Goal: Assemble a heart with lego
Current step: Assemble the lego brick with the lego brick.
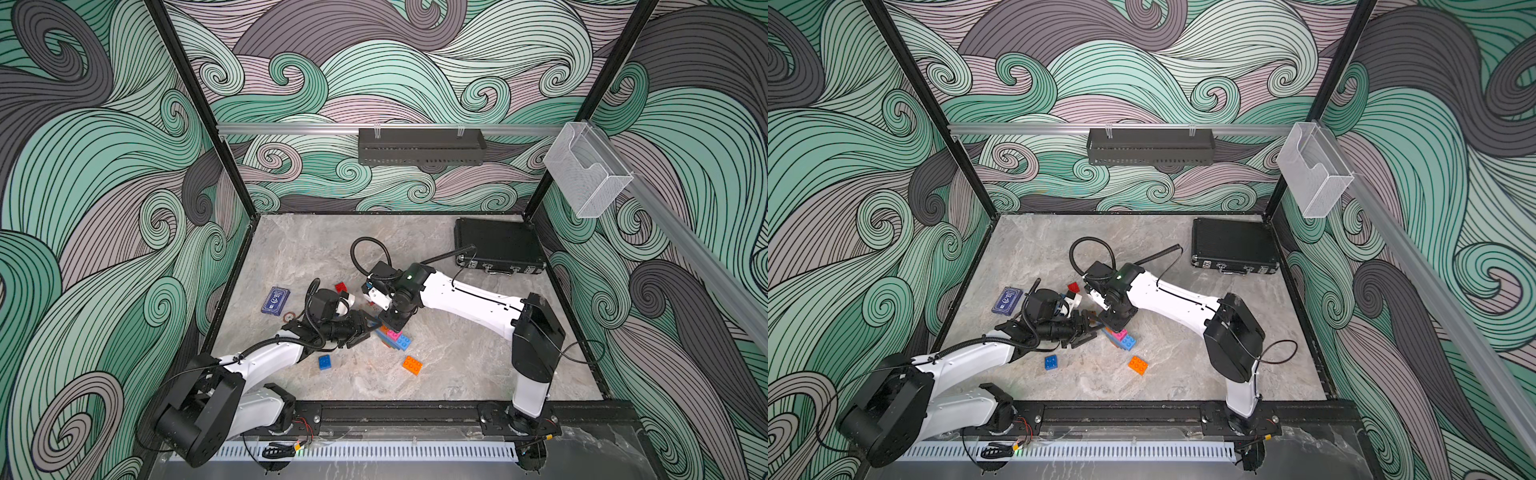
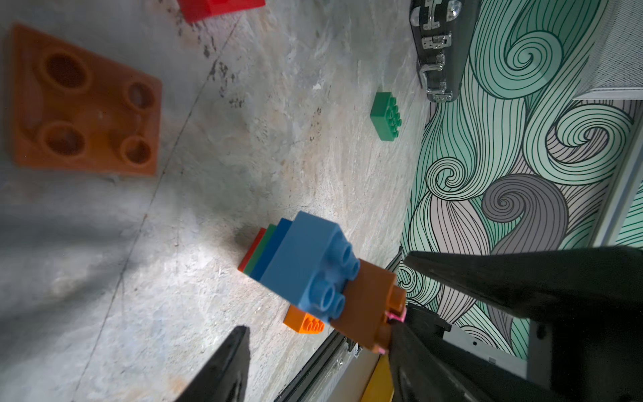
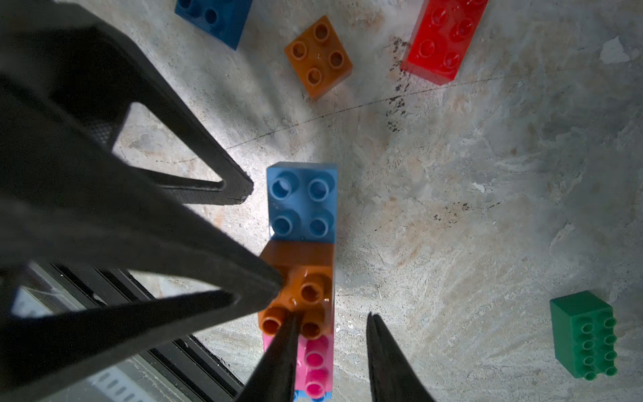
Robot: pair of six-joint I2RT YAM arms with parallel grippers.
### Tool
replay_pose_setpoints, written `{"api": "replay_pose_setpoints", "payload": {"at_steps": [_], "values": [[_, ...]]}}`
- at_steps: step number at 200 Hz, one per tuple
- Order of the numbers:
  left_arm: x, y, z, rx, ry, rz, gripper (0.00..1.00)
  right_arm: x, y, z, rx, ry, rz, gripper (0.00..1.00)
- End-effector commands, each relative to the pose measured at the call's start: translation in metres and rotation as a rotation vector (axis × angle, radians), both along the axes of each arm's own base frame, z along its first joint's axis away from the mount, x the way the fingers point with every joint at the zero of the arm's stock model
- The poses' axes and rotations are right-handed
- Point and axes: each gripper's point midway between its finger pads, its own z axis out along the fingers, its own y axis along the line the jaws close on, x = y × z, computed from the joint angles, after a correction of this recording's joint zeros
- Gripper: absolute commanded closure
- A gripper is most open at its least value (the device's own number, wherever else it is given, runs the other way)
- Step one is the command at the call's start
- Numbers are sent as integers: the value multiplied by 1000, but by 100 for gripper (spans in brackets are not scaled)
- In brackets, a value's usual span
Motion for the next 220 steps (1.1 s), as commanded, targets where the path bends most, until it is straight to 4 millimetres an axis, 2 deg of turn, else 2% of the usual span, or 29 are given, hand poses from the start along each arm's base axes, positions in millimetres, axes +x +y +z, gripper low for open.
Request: {"api": "replay_pose_setpoints", "payload": {"at_steps": [1, 53, 98, 117, 154, 220], "values": [[10, -8, 5, 12, -17, -1, 39, -10, -27, -44, -170, 43, -8, 65], [8, -10, -1, 35, -9, -14, 44, -13, -39, -59, -244, 41, -4, 66], [0, -4, -14, 59, 23, -6, 58, -19, -46, -71, -276, 60, -10, 67], [-2, -3, -17, 65, 30, -4, 58, -21, -41, -66, -233, 70, -17, 67], [-1, -2, -16, 75, 29, -1, 58, -21, -19, -40, -78, 78, -39, 67], [-2, 0, -18, 82, 32, 4, 58, -19, -21, -23, -41, 48, -61, 67]]}}
